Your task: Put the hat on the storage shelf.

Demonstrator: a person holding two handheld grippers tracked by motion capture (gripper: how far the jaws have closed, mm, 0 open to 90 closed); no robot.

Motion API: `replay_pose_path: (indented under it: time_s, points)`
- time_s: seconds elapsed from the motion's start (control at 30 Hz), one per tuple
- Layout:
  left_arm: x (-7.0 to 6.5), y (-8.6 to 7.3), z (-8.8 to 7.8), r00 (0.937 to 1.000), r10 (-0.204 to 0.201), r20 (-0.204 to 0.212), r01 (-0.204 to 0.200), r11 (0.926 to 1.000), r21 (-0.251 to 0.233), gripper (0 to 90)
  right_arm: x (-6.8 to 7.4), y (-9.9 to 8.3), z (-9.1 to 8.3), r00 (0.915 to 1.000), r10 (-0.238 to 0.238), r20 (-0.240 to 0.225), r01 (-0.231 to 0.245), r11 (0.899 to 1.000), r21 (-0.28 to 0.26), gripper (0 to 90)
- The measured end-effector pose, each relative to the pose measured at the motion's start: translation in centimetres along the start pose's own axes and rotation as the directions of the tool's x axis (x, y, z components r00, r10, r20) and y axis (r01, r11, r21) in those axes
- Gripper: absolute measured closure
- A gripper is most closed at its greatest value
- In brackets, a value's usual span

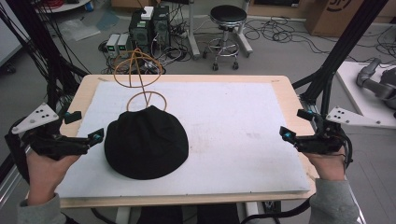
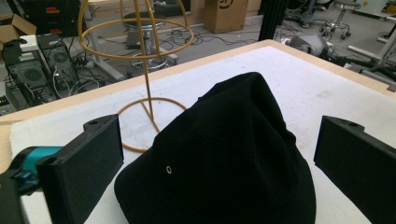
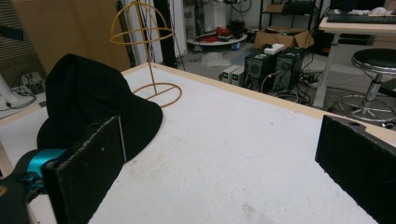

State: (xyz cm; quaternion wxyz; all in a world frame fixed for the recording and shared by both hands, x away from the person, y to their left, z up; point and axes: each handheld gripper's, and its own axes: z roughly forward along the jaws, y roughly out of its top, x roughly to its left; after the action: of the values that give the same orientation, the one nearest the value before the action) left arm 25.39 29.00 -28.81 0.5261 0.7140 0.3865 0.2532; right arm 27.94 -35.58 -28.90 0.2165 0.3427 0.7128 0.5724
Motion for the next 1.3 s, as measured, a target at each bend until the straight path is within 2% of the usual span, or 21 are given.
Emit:
replay_pose_path:
  time_s: [0.43, 0.57, 0.7, 0.8, 0.97, 1.03, 1.23, 1.3]
  points:
    - [0.2, -0.2, 0.4, 1.0, -0.004, 0.001, 0.004, 1.0, 0.009, 1.8, -0.1, -0.1, 0.1, 1.0, 0.003, 0.0, -0.003, 1.0, 0.007, 1.2]
    - [0.4, -0.4, 0.8, 0.9999, -0.004, 0.009, 0.004, 0.9996, 0.027, 1.8, -0.3, -0.2, 0.1, 0.9999, 0.013, 0.002, -0.013, 1.0, 0.005, 1.2]
    - [0.3, -0.6, 1.7, 0.9992, 0.007, 0.039, -0.008, 0.9989, 0.046, 1.8, -0.4, -0.2, 0.0, 0.9999, 0.013, 0.001, -0.013, 1.0, 0.005, 1.2]
    - [0.3, -0.6, 2.0, 0.999, 0.005, 0.045, -0.008, 0.9987, 0.051, 1.7, -0.5, -0.2, 0.0, 0.9999, 0.016, 0.002, -0.016, 1.0, 0.004, 1.2]
    - [0.5, -0.6, 3.0, 0.9969, -0.002, 0.078, -0.003, 0.9982, 0.06, 1.8, -0.6, -0.4, 0.1, 0.9997, 0.026, 0.005, -0.026, 1.0, 0.011, 1.2]
    - [0.5, -0.2, 3.6, 0.9942, 0.009, 0.107, -0.015, 0.9981, 0.06, 1.7, -0.7, -0.5, 0.3, 0.9997, 0.026, 0.004, -0.026, 1.0, 0.017, 1.2]
    - [0.8, 0.5, 4.6, 0.9887, 0.015, 0.149, -0.023, 0.9984, 0.052, 1.8, -0.6, -0.6, 0.6, 0.9996, 0.028, 0.001, -0.028, 0.999, 0.029, 1.2]
    - [0.9, 0.7, 5.1, 0.9866, 0.027, 0.161, -0.038, 0.9972, 0.065, 1.7, -0.6, -0.7, 0.7, 0.9995, 0.031, 0.004, -0.031, 0.999, 0.034, 1.1]
